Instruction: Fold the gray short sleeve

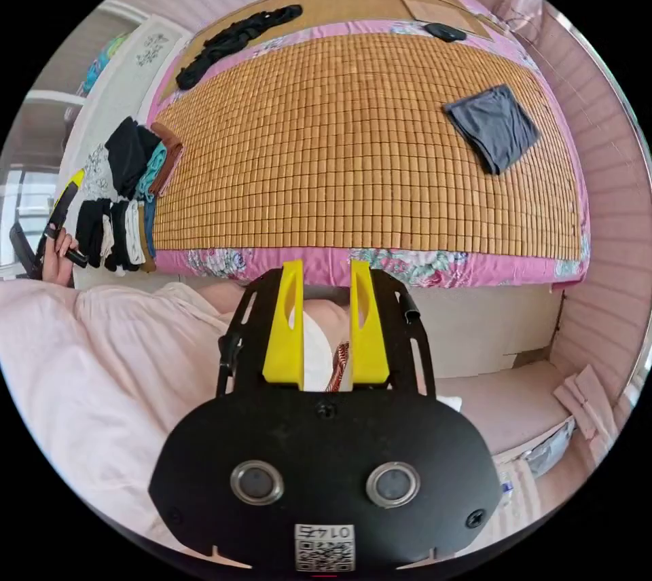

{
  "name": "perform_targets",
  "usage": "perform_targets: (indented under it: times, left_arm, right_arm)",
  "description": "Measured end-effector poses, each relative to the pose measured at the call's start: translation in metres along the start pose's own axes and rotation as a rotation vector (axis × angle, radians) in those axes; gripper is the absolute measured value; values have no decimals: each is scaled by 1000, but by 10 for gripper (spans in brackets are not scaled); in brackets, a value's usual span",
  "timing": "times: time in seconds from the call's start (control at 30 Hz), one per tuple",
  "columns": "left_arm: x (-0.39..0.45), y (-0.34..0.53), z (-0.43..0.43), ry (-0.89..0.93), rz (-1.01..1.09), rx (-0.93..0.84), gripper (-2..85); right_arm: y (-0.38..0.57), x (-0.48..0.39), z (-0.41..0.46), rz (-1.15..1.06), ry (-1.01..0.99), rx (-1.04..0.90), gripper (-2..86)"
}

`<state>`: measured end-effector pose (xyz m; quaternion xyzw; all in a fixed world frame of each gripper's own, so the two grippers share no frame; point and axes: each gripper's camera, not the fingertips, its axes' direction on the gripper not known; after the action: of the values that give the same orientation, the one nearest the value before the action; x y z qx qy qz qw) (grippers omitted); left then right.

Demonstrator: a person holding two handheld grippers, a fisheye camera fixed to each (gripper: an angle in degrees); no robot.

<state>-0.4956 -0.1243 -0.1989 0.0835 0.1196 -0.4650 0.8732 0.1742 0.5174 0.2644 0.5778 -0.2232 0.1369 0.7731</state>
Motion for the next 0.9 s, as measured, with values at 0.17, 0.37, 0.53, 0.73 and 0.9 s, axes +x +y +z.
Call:
perform_targets:
  times: [0.17, 0.37, 0.53, 0.73, 0.9]
  left_arm:
    - [117, -40, 57, 96, -47, -30, 72]
    - [188, -69, 134, 122, 32, -159, 73]
    - [210, -85, 202, 171, 108, -249, 74]
    - [240, -119, 314, 302, 254, -360, 72]
    - [294, -169, 426, 285, 295, -380, 71]
  right_arm:
    - [41, 121, -33, 76, -83, 53, 106]
    - [71, 192, -48, 147, -70, 70, 102]
    - [83, 209, -49, 249, -109, 120, 105]
    - [56, 220, -61, 277, -106, 203, 108]
    - [-28, 257, -45, 167, -84, 179, 110]
